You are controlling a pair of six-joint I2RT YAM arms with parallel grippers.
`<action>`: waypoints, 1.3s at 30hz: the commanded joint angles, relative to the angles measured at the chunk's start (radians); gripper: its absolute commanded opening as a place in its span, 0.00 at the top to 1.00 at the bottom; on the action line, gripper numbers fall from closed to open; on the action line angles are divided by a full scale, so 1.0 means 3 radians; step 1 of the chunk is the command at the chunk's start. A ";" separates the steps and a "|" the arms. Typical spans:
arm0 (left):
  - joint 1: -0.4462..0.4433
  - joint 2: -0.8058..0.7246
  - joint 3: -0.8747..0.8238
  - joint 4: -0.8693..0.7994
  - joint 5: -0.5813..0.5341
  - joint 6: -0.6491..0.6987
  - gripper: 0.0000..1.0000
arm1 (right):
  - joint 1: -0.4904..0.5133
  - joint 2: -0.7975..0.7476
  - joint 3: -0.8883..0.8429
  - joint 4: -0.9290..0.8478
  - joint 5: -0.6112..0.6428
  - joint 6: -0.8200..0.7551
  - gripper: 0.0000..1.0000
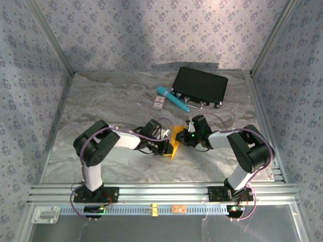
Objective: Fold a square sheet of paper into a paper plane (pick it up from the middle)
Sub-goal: Fold the wing for the fifth time at the center of the table.
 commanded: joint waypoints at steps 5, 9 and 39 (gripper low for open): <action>-0.0065 -0.0089 -0.0095 -0.0168 0.0136 0.0053 1.00 | 0.0028 0.0219 0.0021 -0.0228 0.0277 -0.0050 0.86; -0.0068 -0.0078 -0.0106 -0.0260 0.0144 0.0117 1.00 | 0.0031 0.0220 0.0024 -0.0244 0.0274 -0.0050 0.86; -0.0145 -0.0125 -0.0206 -0.0455 0.0213 0.0250 0.97 | 0.0050 0.0267 0.0048 -0.0265 0.0300 -0.0030 0.86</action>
